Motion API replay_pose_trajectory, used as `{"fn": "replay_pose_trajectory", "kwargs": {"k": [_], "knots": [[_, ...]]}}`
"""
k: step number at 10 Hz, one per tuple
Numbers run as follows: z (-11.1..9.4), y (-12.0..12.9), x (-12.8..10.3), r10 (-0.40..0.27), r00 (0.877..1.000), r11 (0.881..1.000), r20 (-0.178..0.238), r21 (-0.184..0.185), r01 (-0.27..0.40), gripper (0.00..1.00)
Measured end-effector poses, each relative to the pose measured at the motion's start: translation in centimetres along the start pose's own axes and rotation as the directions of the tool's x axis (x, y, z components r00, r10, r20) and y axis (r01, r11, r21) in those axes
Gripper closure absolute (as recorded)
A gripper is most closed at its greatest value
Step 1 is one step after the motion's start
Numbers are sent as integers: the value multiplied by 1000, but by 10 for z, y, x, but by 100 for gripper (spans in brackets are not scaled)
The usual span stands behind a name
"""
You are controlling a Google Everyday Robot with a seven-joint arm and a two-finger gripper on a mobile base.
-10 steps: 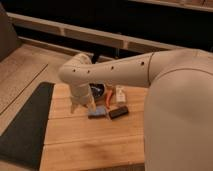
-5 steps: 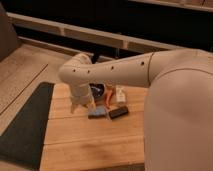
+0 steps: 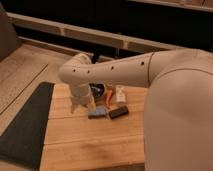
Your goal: Place the white sponge in the ceramic bowl
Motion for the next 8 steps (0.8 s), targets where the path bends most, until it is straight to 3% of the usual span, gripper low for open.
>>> {"fn": "replay_pose_trajectory", "kwargs": {"k": [3,4,6,8], "knots": [[-10,4,-20,-64,993,998,100,30,61,35],[-13,3,-39,-128,978,992,166,34,124,35],[-9,-10,-63,-158,962,987,224,8,160,35],[-2,-22,-74,-165,955,984,248,-30,178,35]]}}
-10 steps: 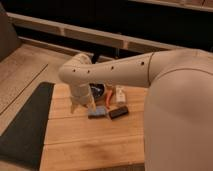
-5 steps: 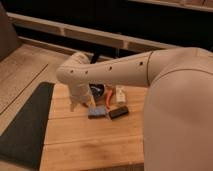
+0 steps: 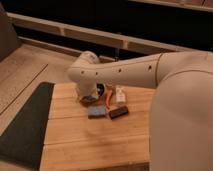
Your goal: Place the white sponge in the ceramic bowl
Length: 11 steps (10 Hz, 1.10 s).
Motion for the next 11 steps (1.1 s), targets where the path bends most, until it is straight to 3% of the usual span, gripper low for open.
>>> {"fn": "replay_pose_trajectory", "kwargs": {"k": [4,6,9,11], "knots": [[5,0,4,-1,1000,1000,-14,1,1,35],[40,-36,36,63,989,997,-136,52,-56,35],[74,-58,43,83,972,994,-221,94,-64,35],[75,-62,43,88,970,993,-227,98,-67,35]]}}
